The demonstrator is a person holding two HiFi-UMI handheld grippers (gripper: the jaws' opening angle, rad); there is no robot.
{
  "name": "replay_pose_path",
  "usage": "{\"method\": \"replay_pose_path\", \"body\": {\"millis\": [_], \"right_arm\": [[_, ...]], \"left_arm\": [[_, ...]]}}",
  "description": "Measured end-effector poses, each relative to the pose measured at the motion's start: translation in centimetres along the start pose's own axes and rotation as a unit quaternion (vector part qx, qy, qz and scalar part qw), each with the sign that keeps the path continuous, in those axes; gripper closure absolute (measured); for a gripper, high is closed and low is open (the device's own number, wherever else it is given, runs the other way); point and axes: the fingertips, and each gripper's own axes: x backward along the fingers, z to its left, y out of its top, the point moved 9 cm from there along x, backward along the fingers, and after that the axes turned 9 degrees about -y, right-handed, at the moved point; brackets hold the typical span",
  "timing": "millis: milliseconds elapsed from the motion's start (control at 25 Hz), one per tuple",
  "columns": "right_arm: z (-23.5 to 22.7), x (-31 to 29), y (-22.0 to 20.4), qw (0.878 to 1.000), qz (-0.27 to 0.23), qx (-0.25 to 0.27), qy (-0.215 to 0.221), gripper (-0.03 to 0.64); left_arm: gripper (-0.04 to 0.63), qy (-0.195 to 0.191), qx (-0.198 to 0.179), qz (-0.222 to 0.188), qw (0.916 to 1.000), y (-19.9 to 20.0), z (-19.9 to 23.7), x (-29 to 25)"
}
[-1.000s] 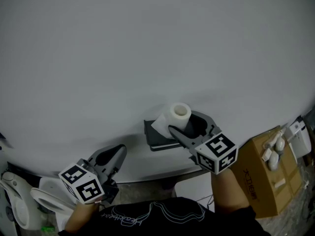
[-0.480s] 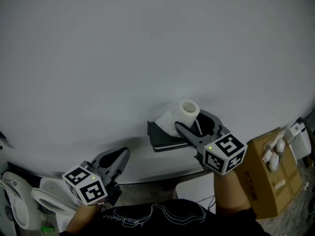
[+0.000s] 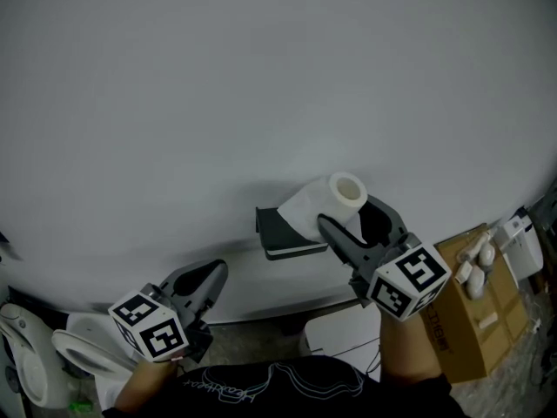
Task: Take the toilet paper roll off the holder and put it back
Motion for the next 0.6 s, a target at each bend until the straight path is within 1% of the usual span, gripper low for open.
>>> {"method": "replay_pose_path", "body": {"millis": [280,440,600], "right_arm": [[0.9,2.6,0.0,1.000,-0.012,-0.006,-0.008,0.341],[1.8,5.7,-0.3,1.000,-0.020,-0.014,-0.012,0.341],[2.6,7.5,-0.7,0.999,-0.022,-0.021,-0.014,0.341]], "left_arm": [[0.591,-0.012,0.003,0.001,0.9999,-0.3,-1.0,0.3],[0.591,-0.018,0.001,0.001,0.9998,-1.1,-2.8,1.0],[0.589,-0.024,0.003,0.001,0.9997,-1.6,-3.6,1.2]]}}
